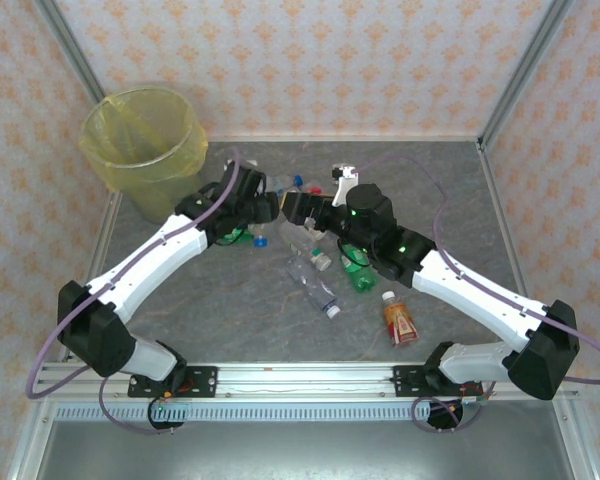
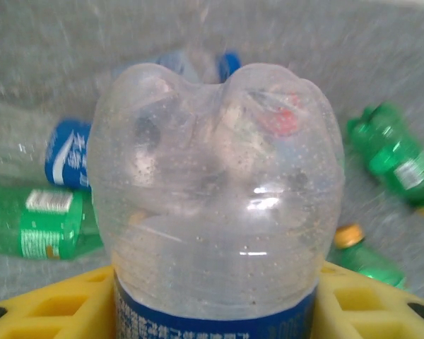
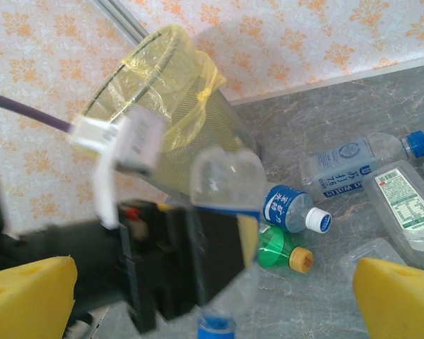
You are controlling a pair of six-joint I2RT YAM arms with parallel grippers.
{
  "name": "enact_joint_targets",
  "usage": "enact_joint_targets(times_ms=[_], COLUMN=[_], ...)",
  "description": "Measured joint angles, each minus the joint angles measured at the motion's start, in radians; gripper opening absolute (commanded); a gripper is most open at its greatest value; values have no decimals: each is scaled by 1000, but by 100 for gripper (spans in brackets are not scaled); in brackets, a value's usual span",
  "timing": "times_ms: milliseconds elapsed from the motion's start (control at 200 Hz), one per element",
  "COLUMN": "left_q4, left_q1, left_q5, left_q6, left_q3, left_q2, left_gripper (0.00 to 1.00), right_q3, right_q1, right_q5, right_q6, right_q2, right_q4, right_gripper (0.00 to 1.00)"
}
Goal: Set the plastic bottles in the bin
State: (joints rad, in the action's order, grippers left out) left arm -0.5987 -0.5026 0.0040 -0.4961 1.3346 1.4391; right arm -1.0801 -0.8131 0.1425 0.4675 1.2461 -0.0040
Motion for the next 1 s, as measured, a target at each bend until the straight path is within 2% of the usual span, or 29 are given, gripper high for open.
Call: enact_joint_targets(times_ms=[566,786,1001], left_q4=[-48,-40,8], left_q1=[384,565,763], left_q5=[-28,12,103], left_q6=[5,-37,-137], left_q3=[435,449,396], left_q2=[52,60,61], left_gripper=[52,51,52], right_q3=[0,0,0], right_q1=[0,0,0], right_q5=[-13,-13,-13], right_q6=[1,1,1], right_q2=[-32,-33,-33], right_q4=[1,1,1], right_gripper=[100,100,100])
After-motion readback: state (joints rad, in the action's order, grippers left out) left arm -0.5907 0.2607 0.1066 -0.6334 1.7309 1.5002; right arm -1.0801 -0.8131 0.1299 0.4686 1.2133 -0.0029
